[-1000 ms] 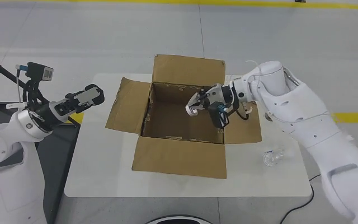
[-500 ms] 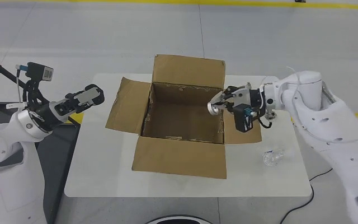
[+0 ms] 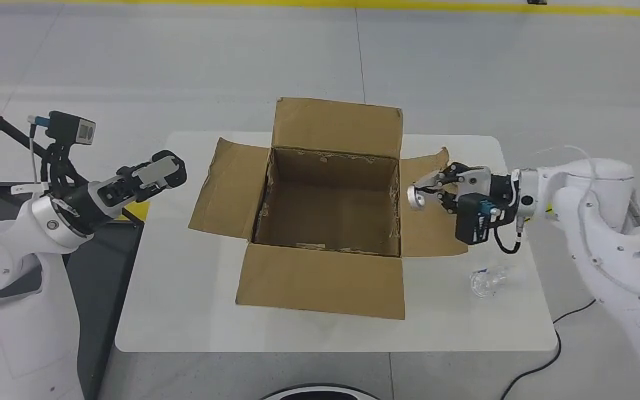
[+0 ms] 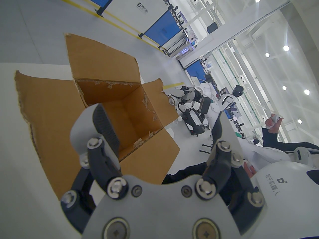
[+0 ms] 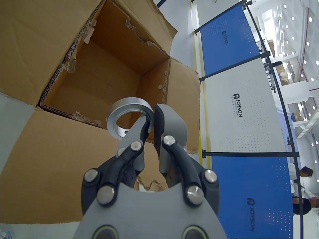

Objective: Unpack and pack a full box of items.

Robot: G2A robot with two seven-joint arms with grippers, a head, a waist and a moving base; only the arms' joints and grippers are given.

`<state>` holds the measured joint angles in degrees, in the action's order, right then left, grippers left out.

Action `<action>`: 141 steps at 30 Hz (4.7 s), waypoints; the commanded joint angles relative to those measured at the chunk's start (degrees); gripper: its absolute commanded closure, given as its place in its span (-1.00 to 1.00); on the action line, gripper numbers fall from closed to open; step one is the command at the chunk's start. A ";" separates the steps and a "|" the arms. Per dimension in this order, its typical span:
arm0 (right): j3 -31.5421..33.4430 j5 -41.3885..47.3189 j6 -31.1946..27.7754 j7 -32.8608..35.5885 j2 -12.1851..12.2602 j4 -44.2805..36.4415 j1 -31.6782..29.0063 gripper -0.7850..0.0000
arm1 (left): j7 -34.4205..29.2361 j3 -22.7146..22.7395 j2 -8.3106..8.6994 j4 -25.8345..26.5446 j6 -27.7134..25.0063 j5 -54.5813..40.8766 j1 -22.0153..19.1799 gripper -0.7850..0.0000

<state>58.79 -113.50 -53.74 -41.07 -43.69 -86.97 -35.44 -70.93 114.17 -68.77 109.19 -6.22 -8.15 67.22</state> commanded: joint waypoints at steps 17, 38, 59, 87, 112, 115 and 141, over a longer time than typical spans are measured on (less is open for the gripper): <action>9.21 1.82 -2.24 7.13 2.63 1.18 -4.29 1.00 | 0.00 0.00 0.00 0.00 0.00 0.00 0.00 -1.00; 22.06 8.42 -3.81 25.72 5.66 5.29 -16.82 1.00 | 0.00 0.00 0.00 0.00 0.00 0.00 0.00 -1.00; 13.88 14.45 -0.93 35.98 3.05 10.88 -13.26 1.00 | 0.00 0.00 0.00 0.00 0.00 0.00 0.00 -1.00; -2.31 18.68 2.51 50.35 -3.81 25.14 -1.56 1.00 | 0.00 0.00 0.00 0.00 0.00 0.00 0.00 -1.00; -4.92 16.08 2.83 49.70 -5.40 28.74 -0.35 1.00 | 0.00 0.00 0.00 0.00 0.00 0.00 0.00 -1.00; -4.93 16.12 2.83 49.69 -5.51 28.88 -0.35 0.92 | 0.00 0.00 0.00 0.00 0.00 0.00 0.00 -1.00; -0.93 16.50 1.52 48.77 -4.46 26.26 -2.43 -0.25 | 0.00 0.00 0.00 0.00 0.00 0.00 0.00 -1.00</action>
<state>57.54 -97.19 -52.11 7.87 -48.26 -60.57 -37.61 -70.93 114.17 -68.77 109.19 -6.22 -8.15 67.22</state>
